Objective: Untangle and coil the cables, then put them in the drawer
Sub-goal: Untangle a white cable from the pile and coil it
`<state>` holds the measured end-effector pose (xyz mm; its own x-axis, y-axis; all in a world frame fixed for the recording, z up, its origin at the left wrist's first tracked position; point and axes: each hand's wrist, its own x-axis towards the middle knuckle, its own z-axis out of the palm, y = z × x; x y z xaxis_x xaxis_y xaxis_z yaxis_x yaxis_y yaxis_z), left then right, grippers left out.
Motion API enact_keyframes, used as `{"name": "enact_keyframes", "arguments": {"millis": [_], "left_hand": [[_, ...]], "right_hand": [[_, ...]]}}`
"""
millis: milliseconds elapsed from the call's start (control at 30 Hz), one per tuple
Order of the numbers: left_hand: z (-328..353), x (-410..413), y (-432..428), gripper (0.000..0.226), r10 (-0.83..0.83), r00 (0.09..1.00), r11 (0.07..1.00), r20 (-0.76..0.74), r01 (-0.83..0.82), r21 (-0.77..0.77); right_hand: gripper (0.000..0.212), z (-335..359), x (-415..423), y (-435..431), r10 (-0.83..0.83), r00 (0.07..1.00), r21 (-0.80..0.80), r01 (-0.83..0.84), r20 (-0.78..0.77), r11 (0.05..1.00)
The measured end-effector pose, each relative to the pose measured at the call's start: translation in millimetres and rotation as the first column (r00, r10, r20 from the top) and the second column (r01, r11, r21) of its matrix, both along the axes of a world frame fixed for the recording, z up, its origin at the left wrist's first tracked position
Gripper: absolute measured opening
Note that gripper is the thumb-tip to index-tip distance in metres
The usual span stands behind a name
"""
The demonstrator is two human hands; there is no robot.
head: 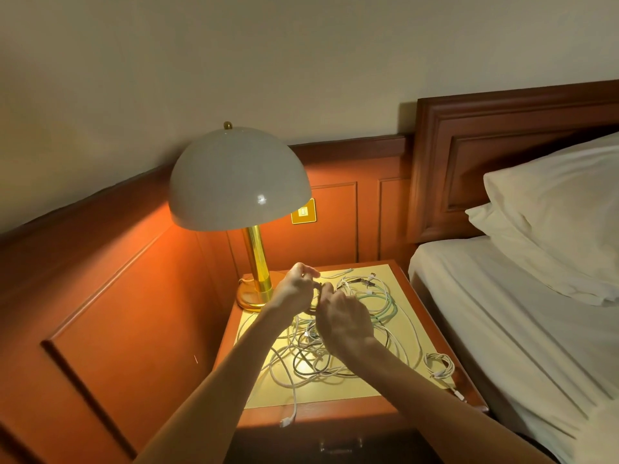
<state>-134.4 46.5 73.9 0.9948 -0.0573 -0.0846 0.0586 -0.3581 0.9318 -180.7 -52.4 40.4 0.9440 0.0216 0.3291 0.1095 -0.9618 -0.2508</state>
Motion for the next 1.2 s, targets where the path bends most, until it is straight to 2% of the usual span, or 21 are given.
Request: {"name": "enact_keyframes", "arguments": {"millis": [100, 133, 167, 233, 300, 367, 467, 533, 567, 667, 767, 867, 933, 1033, 1100, 1200], "left_hand": [[-1, 3, 0, 0.014, 0.034, 0.999, 0.999, 0.026, -0.033, -0.033], [-2, 3, 1, 0.011, 0.05, 0.997, 0.998, 0.05, -0.048, -0.039], [-3, 3, 2, 0.011, 0.065, 0.996, 0.997, 0.067, -0.062, -0.043], [-6, 5, 6, 0.017, 0.061, 0.998, 0.995, 0.035, -0.058, -0.075], [-4, 8, 9, 0.022, -0.003, 0.996, 0.994, -0.089, -0.007, -0.108], [-2, 10, 13, 0.027, -0.045, 0.981, 0.998, -0.189, 0.037, -0.043], [-7, 10, 15, 0.027, -0.062, 0.983, 0.998, -0.175, 0.067, 0.019], [-10, 6, 13, 0.024, -0.089, 0.988, 0.995, -0.127, 0.094, 0.03], [-11, 5, 12, 0.024, -0.094, 0.989, 0.995, -0.111, 0.099, 0.035], [-10, 5, 13, 0.022, -0.045, 0.995, 0.999, -0.085, 0.047, 0.021], [-9, 9, 16, 0.018, 0.024, 0.996, 0.999, -0.087, -0.026, -0.023], [-9, 13, 23, 0.016, 0.071, 0.996, 0.997, -0.051, -0.072, -0.02], [-9, 17, 30, 0.016, 0.078, 0.997, 0.997, 0.009, -0.078, 0.017], [-4, 15, 33, 0.015, 0.041, 0.996, 0.999, 0.078, -0.043, 0.032], [3, 16, 34, 0.021, 0.019, 0.995, 0.998, 0.1, -0.025, 0.056], [7, 20, 29, 0.028, 0.023, 0.99, 0.996, 0.139, -0.035, 0.081]], "right_hand": [[0.04, -6, 2, -1, 0.094, 0.993, -0.103, -0.087, 0.068, 0.991], [0.034, -8, 3, -1, 0.126, 0.986, -0.108, -0.114, 0.108, 0.988], [0.025, -8, 3, 0, 0.14, 0.981, -0.046, -0.135, 0.133, 0.99], [0.019, -6, 3, 1, 0.159, 0.986, 0.101, -0.164, 0.054, 0.981], [0.021, -11, 4, 0, 0.168, 0.986, 0.124, -0.165, -0.011, 0.978], [0.027, -16, 4, 1, 0.16, 0.986, 0.193, -0.151, -0.034, 0.97], [0.034, -14, 14, 1, 0.122, 0.975, 0.369, -0.047, -0.185, 0.928], [0.024, -8, 20, 2, 0.14, 0.931, 0.389, 0.003, -0.338, 0.921], [0.02, -6, 21, 4, 0.151, 0.919, 0.354, -0.013, -0.365, 0.935], [0.024, -10, 21, 13, 0.145, 0.951, 0.2, -0.091, -0.274, 0.976], [0.023, -15, 22, 20, 0.131, 0.975, 0.164, -0.102, -0.179, 0.981], [0.037, -12, 28, 24, 0.143, 0.967, 0.322, -0.069, -0.212, 0.944], [0.046, -8, 25, 24, 0.236, 0.938, 0.51, -0.078, -0.252, 0.856], [0.04, 4, 10, 20, 0.423, 0.867, 0.841, -0.006, -0.266, 0.541], [0.037, 9, -1, 19, 0.463, 0.852, 0.922, 0.056, -0.244, 0.384], [0.036, 13, -6, 22, 0.43, 0.87, 0.962, 0.155, -0.241, 0.227]]}}
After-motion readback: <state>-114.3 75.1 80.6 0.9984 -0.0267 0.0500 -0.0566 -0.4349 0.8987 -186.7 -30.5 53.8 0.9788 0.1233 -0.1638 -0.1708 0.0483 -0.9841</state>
